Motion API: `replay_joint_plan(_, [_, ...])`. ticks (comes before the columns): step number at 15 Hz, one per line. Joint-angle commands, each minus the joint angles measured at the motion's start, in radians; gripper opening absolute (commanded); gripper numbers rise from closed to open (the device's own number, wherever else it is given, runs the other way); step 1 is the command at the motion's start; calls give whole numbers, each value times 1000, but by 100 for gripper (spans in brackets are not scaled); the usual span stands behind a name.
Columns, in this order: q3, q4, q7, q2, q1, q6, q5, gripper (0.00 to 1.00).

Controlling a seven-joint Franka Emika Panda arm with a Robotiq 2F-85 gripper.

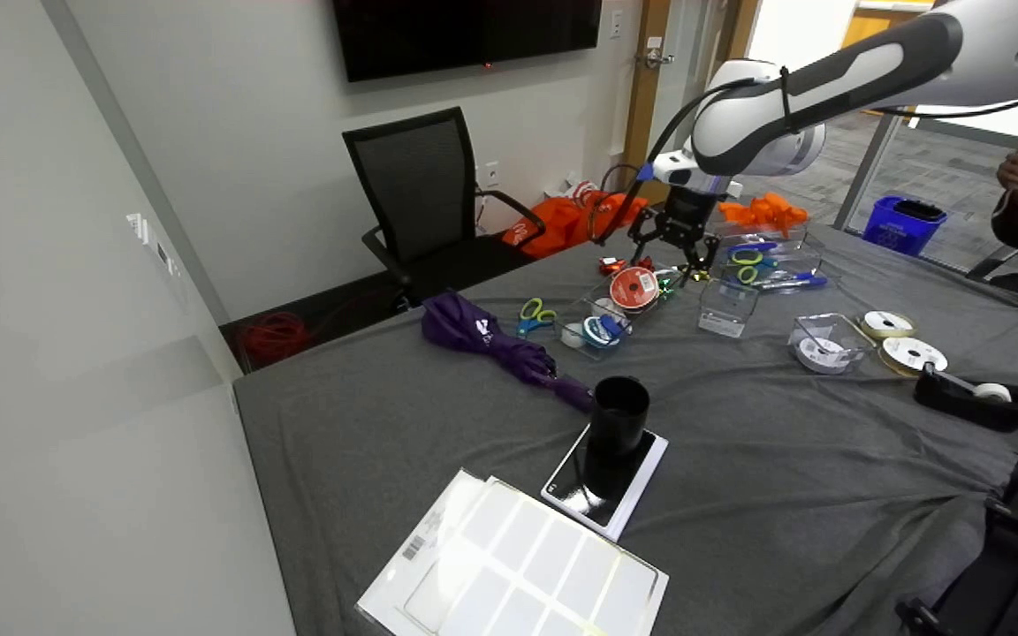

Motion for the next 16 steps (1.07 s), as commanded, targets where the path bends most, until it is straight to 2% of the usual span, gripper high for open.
replay_joint_plan(1, [-1, 14, 1, 11, 4, 0, -11, 100])
replay_joint_plan(16, [5, 277, 12, 328, 41, -16, -90, 100])
